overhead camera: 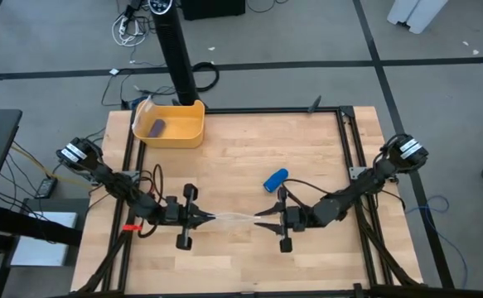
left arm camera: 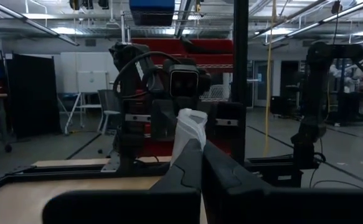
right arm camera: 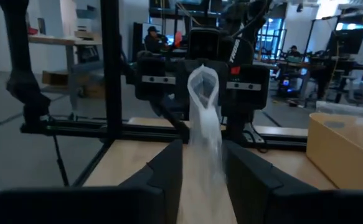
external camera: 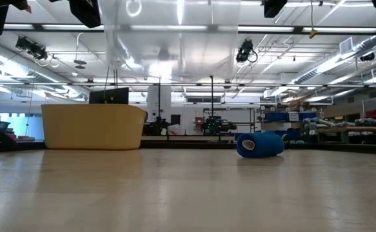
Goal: Roll bandage
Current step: Open the transparent zip bag
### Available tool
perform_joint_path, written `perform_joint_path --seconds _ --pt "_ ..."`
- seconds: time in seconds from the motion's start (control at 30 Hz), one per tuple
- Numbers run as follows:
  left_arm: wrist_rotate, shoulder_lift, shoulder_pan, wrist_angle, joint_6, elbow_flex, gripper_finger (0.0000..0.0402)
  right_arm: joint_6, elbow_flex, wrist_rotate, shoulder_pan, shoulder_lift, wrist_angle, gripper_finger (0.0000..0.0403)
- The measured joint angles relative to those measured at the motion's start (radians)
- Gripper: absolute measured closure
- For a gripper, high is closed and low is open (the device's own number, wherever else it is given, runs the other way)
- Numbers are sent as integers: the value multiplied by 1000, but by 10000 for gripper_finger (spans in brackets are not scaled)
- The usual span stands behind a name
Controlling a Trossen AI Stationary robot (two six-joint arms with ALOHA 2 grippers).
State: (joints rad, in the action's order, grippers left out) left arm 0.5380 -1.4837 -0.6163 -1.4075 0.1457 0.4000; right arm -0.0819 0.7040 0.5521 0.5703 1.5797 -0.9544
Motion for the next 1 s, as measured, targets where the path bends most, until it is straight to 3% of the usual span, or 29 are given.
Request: perform_joint_path --seconds 0.2,0.27,0.63,0.83,1.0 --pt "12 0 -15 8 6 0 402 -42 15 5 10 4 -1 382" --pt "19 0 -26 8 12 0 402 -49 15 15 19 2 -1 395" --pt "49 0 -40 5 27 0 402 -29 15 49 38 2 -1 311" --pt "49 0 -41 5 27 0 402 -70 14 167 77 2 5 316" --pt "49 0 -41 6 26 0 402 -78 14 168 85 2 6 350"
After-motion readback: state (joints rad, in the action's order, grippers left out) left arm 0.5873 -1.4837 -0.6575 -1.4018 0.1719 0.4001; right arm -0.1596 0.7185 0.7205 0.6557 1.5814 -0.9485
